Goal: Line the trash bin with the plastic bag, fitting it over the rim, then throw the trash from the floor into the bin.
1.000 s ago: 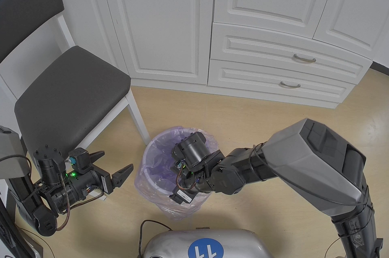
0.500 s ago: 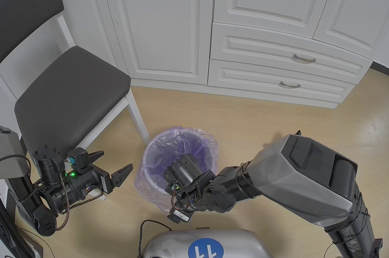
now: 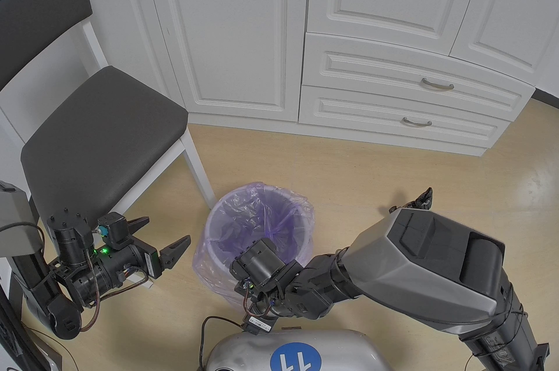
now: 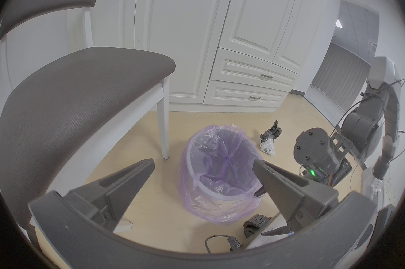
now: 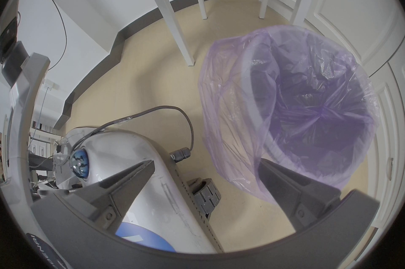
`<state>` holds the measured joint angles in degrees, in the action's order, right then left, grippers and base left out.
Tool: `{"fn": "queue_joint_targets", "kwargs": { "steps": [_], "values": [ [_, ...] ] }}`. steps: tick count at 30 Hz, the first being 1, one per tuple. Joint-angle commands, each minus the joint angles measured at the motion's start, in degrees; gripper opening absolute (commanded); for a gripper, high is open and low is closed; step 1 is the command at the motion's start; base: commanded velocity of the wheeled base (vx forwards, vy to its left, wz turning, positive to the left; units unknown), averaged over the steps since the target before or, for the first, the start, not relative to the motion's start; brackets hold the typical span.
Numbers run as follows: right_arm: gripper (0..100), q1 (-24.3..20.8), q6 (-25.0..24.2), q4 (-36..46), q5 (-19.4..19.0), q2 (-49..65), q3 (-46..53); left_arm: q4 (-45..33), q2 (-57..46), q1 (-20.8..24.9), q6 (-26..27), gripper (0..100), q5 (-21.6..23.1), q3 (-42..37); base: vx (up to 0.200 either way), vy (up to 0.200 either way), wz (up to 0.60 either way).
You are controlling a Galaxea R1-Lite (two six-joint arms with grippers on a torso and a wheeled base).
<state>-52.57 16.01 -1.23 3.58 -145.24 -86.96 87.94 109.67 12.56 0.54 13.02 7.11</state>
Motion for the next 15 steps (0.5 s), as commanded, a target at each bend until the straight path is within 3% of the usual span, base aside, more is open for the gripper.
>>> {"fn": "queue_joint_targets", "kwargs": {
  "steps": [1, 15],
  "values": [
    [100, 0.6, 0.0, 0.4, 0.1, -2.8, -1.6, -0.1, 0.3, -0.1, 0.0, 100, 0.0, 0.1, 0.000, 0.000, 0.00],
    [100, 4.1, -1.9, 0.5, 1.2, -7.7, -9.9, 0.0, 0.6, -0.4, 0.0, 100, -0.1, 0.4, 0.000, 0.000, 0.00]
  ]
}}
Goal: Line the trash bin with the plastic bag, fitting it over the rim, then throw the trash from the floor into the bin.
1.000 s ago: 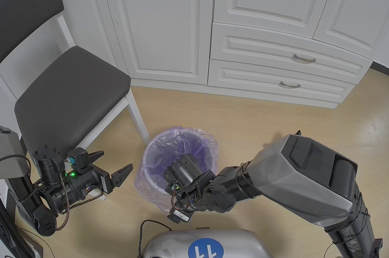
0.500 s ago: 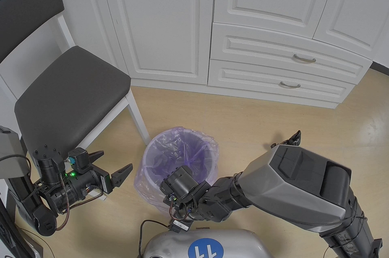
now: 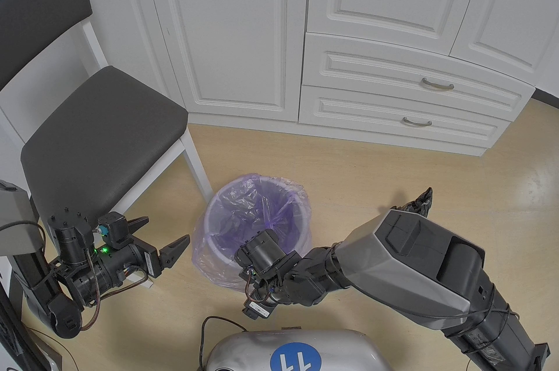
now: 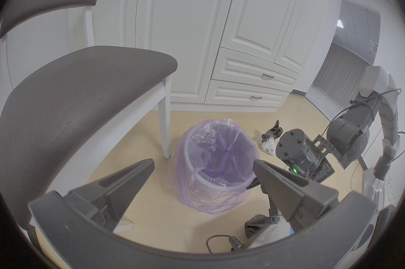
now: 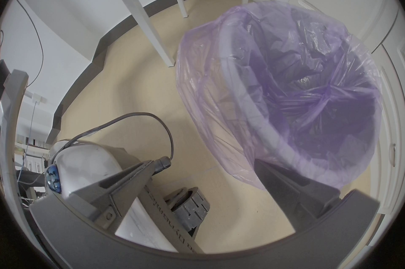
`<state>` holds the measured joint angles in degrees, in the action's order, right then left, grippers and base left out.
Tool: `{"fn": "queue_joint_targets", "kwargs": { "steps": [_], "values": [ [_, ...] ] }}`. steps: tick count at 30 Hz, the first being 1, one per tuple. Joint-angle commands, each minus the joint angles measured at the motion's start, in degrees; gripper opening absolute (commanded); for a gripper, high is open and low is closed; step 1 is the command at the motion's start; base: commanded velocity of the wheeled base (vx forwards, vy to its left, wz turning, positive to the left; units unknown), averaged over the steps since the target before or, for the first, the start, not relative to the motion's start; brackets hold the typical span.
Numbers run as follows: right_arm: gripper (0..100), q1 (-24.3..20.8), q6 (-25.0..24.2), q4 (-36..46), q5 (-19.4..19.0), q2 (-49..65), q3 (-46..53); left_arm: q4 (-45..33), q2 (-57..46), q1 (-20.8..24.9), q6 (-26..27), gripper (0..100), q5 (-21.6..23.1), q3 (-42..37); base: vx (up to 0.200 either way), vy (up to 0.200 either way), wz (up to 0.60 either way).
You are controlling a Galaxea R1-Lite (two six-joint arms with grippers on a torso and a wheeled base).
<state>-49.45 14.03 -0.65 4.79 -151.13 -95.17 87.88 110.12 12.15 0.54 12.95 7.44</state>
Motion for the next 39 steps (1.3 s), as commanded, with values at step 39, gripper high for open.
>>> {"fn": "queue_joint_targets", "kwargs": {
  "steps": [39],
  "values": [
    [100, -3.5, -4.3, -40.8, 14.3, 42.9, 60.0, 0.0, 18.8, 8.0, 14.2, 100, -8.3, 0.2, 0.000, 0.000, 0.00]
  ]
}}
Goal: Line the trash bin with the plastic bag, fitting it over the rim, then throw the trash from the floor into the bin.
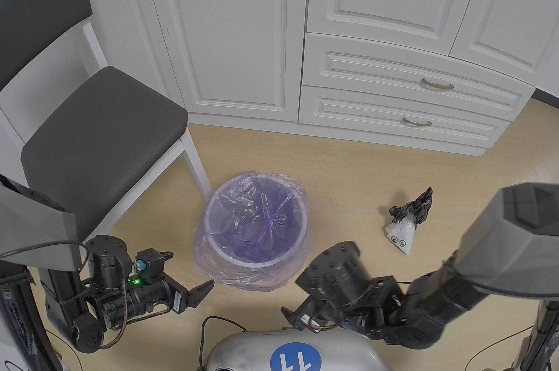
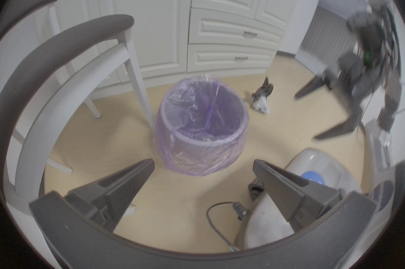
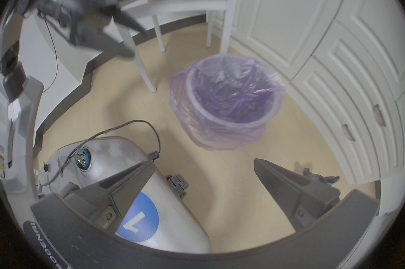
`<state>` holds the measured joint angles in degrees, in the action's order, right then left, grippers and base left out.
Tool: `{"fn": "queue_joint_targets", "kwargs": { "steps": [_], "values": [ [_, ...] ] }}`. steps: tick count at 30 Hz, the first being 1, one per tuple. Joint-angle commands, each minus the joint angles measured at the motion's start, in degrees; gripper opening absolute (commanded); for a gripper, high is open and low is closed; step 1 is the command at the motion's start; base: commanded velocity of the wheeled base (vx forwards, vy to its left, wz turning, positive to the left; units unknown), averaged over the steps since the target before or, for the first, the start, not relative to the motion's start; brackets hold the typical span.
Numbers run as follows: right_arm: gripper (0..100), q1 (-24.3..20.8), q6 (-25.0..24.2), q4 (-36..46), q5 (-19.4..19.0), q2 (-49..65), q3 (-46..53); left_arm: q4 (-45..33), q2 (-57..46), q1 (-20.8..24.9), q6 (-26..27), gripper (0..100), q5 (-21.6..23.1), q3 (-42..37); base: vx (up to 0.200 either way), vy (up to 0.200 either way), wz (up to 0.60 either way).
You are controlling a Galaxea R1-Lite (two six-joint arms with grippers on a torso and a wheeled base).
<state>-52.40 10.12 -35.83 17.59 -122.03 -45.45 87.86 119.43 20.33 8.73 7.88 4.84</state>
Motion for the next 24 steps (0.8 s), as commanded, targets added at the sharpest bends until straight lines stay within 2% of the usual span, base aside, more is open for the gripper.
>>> {"fn": "queue_joint_targets", "kwargs": {
  "steps": [1, 5, 6, 8, 14, 22, 23, 24],
  "values": [
    [100, 0.2, -0.4, -7.8, 1.4, 15.6, 12.8, 0.0, 11.3, -1.1, 8.0, 100, -3.2, 3.7, 0.000, 0.000, 0.00],
    [100, 5.1, -0.3, -18.9, 0.9, 18.3, 18.5, -0.1, 17.6, -3.7, 14.3, 100, -3.3, 8.4, 0.000, 0.000, 0.00],
    [100, 5.1, -0.3, -18.9, 0.9, 18.3, 18.5, -0.1, 17.6, -3.7, 14.3, 100, -3.3, 8.4, 0.000, 0.000, 0.00],
    [100, 9.2, 0.1, -24.6, -0.4, 18.5, 18.9, -0.1, 21.3, -4.9, 16.8, 100, -3.4, 11.9, 0.000, 0.000, 0.00],
    [100, 14.0, 1.0, -25.1, -3.2, 21.3, 18.5, -0.1, 28.0, -5.3, 18.8, 100, -3.3, 21.4, 0.000, 0.000, 0.00],
    [100, 18.0, 1.0, -24.8, -6.3, 25.2, 18.3, -4.0, 29.4, -6.7, 19.3, 100, -2.9, 31.0, 0.000, 0.000, 0.00],
    [100, 18.4, 1.0, -24.9, -6.3, 25.3, 18.3, -4.4, 29.4, -7.2, 19.3, 0, -2.6, 31.5, 0.000, 0.000, 0.00],
    [100, 18.7, 1.0, -24.8, -6.5, 25.5, 18.3, -4.7, 29.4, -7.6, 19.3, 0, -2.5, 32.0, 0.000, 0.000, 0.00]
  ]
}}
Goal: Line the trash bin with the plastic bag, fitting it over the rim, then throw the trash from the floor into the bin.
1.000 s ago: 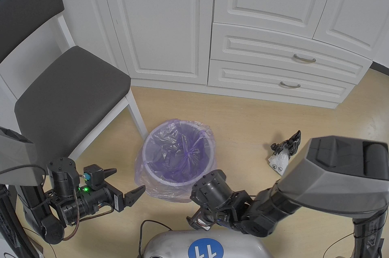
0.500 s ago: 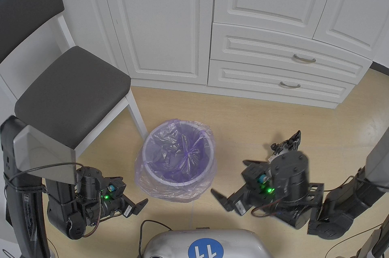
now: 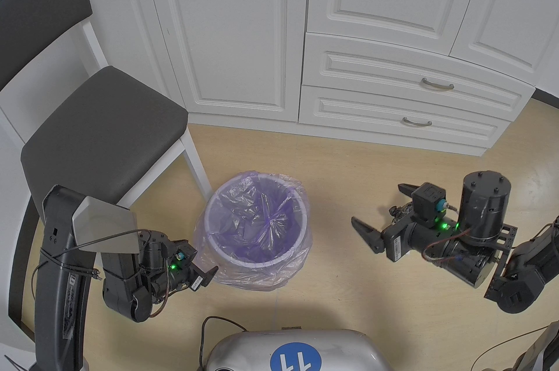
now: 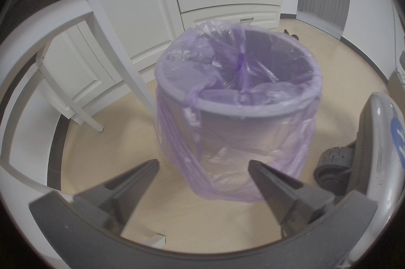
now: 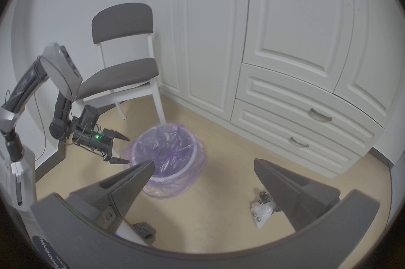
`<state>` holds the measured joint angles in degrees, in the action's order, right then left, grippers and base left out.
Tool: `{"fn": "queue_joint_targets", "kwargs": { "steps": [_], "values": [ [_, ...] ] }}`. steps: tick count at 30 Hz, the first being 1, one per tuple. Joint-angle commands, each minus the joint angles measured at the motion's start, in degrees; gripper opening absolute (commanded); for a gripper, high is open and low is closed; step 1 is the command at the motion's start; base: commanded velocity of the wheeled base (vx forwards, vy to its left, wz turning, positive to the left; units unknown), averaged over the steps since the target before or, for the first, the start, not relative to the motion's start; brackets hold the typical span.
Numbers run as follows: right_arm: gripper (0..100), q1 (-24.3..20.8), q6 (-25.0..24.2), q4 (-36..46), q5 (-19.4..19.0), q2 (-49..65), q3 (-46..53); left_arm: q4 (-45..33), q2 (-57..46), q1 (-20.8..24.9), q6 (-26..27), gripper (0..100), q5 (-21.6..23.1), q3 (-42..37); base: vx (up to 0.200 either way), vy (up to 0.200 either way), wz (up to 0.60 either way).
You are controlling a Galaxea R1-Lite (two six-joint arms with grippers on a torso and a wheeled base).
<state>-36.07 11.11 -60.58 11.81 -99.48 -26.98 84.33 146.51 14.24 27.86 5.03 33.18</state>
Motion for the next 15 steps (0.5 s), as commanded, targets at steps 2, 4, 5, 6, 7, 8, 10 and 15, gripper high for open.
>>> {"fn": "queue_joint_targets", "kwargs": {
  "steps": [2, 4, 5, 6, 7, 8, 10, 15],
  "values": [
    [100, 3.2, 0.1, -0.1, -1.4, 3.2, -0.2, -1.4, 2.6, -2.4, 0.2, 0, 0.7, 5.3, 0.000, 0.000, 0.00],
    [100, 3.8, 0.1, -0.2, -2.5, 3.3, -0.2, -2.6, 2.8, -3.0, -0.3, 0, 1.2, 7.2, 0.000, 0.000, 0.00],
    [100, 4.3, 0.0, -0.2, -3.1, 3.2, -0.2, -3.7, 2.8, -3.4, -0.3, 0, 1.5, 8.7, 0.000, 0.000, 0.00],
    [100, 4.3, 0.0, -0.2, -3.4, 3.2, -0.2, -4.5, 2.8, -3.9, -0.3, 0, 1.7, 9.6, 0.000, 0.000, 0.00],
    [100, 4.5, 0.0, -0.2, -3.6, 3.1, -0.3, -5.8, 2.8, -4.2, -0.3, 0, 2.3, 10.7, 0.000, 0.000, 0.00],
    [100, 4.8, 0.1, -0.1, -3.6, 3.0, -0.3, -8.0, 2.8, -4.7, -0.3, 0, 3.1, 12.4, 0.000, 0.000, 0.00],
    [100, 5.0, 0.1, -0.1, -3.6, 2.6, -0.5, -12.2, 2.7, -5.4, -0.3, 0, 4.5, 15.6, 0.000, 0.000, 0.00],
    [100, 6.0, 0.0, -0.1, -5.0, 1.9, -0.8, -22.5, 3.0, -6.9, -0.4, 0, 6.3, 24.8, 0.000, 0.000, 0.00]
  ]
}}
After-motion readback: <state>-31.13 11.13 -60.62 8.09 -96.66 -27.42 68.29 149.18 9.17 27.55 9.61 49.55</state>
